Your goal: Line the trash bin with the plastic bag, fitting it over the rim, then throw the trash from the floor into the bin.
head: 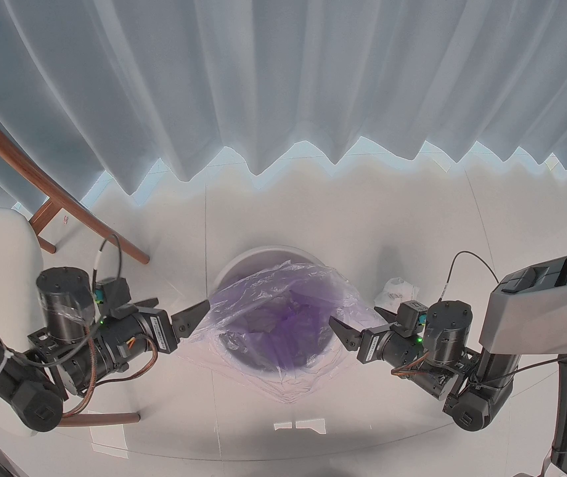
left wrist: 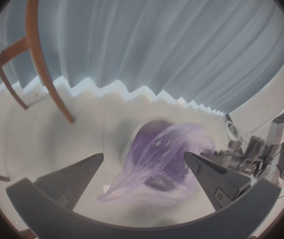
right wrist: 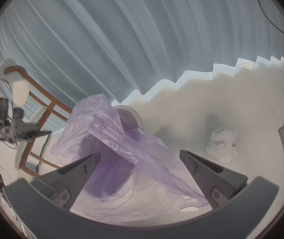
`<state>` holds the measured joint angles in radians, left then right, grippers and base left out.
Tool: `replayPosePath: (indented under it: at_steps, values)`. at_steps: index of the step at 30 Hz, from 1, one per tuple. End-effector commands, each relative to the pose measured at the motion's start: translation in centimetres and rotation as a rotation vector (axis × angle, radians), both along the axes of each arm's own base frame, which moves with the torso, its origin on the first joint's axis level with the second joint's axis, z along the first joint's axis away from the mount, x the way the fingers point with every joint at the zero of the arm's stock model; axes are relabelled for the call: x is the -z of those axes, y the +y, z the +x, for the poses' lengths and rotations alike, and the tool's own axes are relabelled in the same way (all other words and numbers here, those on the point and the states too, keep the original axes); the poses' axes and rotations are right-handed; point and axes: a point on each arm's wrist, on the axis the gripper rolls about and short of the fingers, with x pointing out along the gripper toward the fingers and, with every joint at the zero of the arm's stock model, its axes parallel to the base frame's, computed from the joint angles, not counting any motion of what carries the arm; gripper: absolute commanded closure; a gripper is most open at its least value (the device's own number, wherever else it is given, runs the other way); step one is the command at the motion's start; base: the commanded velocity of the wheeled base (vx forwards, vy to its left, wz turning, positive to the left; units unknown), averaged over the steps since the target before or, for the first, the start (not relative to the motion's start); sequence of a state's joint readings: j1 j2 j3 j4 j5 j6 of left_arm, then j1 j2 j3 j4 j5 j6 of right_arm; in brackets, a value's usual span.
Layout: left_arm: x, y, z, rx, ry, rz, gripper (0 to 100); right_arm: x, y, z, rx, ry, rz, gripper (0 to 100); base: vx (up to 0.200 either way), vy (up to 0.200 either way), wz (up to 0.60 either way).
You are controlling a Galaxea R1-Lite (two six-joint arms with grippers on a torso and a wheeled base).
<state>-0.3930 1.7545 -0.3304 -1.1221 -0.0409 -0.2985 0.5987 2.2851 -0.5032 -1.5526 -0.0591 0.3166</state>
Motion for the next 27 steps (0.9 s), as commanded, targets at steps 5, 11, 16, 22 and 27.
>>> replayPosePath:
  at_steps: [5, 11, 16, 22, 27]
  values:
    - [-10.4, -1.7, -3.5, 0.139, -0.422, -0.247, 0, 0.2, 0.2, 0.0, -0.001, -0.02, -0.021, 0, 0.0, 0.0, 0.0]
    - [-10.9, -1.7, -2.4, 0.165, -0.356, -0.408, 0, -0.7, 0.0, 0.0, 0.004, -0.04, -0.003, 0, 0.0, 0.0, 0.0]
    - [-8.9, -2.2, -3.6, 0.227, -0.244, -0.402, 0, -1.3, 0.0, 0.1, 0.005, -0.055, 0.007, 0, 0.0, 0.0, 0.0]
    - [-2.2, -1.6, -1.8, 0.234, -0.235, 0.052, 0, -1.4, 0.1, 0.2, 0.004, -0.062, 0.014, 0, 0.0, 0.0, 0.0]
    - [1.6, -1.5, 1.4, 0.273, -0.341, 0.238, 0, -2.3, 0.6, 0.5, 0.001, -0.097, 0.036, 0, 0.0, 0.0, 0.0]
